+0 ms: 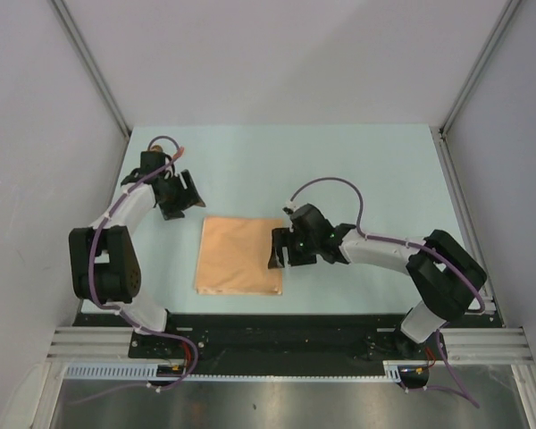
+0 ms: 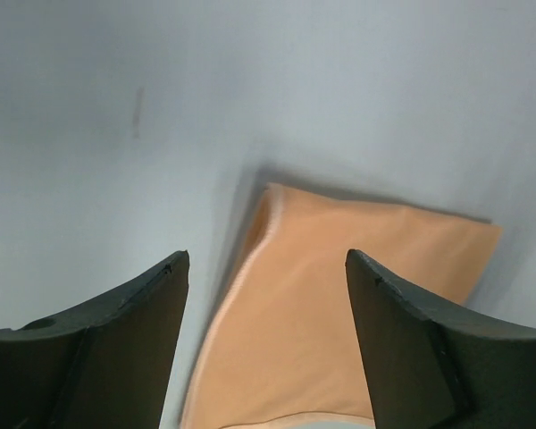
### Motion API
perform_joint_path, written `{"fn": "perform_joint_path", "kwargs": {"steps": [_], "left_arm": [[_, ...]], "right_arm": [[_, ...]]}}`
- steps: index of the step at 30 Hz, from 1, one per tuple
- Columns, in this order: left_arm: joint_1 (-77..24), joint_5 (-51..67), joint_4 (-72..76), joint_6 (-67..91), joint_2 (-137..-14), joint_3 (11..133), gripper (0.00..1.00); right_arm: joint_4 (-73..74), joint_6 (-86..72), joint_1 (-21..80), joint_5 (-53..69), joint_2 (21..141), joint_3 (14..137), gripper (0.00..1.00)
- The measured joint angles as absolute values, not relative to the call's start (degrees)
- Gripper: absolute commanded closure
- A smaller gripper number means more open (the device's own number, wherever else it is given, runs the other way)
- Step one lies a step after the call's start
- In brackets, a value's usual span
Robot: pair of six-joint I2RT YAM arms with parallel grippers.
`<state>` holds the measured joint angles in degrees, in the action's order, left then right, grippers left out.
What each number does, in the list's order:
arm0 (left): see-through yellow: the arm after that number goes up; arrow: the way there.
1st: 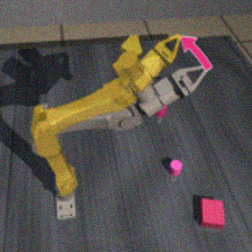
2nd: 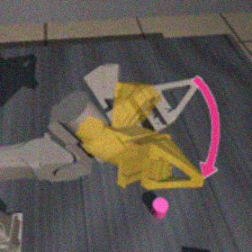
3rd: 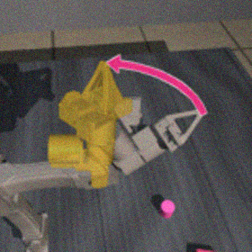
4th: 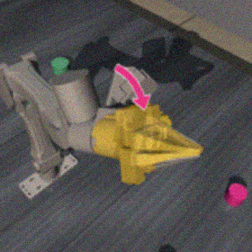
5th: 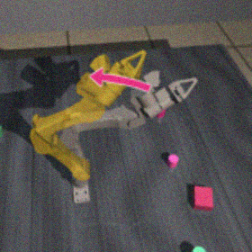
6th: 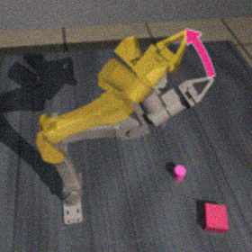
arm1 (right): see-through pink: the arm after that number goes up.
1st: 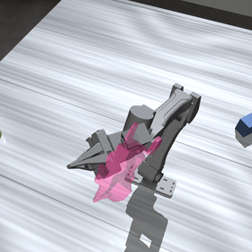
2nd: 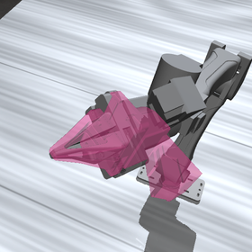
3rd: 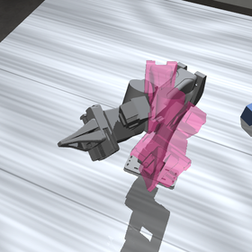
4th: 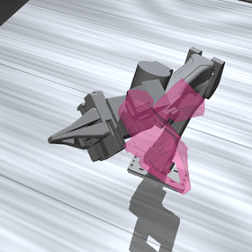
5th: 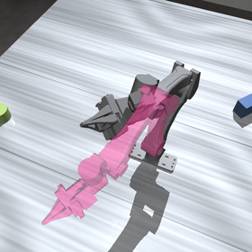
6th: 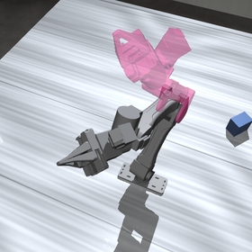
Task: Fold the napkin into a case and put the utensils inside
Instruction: Smooth out the lower triangle-folded napkin at the center of the board, then pick up the lower triangle-folded napkin from the center of the board.
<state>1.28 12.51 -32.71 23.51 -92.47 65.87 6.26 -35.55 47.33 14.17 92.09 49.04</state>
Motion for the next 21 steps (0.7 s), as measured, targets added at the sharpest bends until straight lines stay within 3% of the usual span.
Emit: {"fn": "perform_joint_path", "kwargs": {"steps": [6,12,21], "left_arm": [[6.2,13.2,-33.8,22.5,-91.4,64.3,0.27],[10.0,17.5,-30.9,26.0,-84.8,57.6,0.29],[10.5,17.6,-30.6,28.1,-86.6,57.5,0.27]], "right_arm": [[18.7,-30.5,53.4,0.0,92.6,64.9,0.15],[22.6,-33.2,60.4,-7.7,103.7,82.4,0.16],[26.0,-46.8,62.5,-10.3,117.5,91.8,0.15]]}}
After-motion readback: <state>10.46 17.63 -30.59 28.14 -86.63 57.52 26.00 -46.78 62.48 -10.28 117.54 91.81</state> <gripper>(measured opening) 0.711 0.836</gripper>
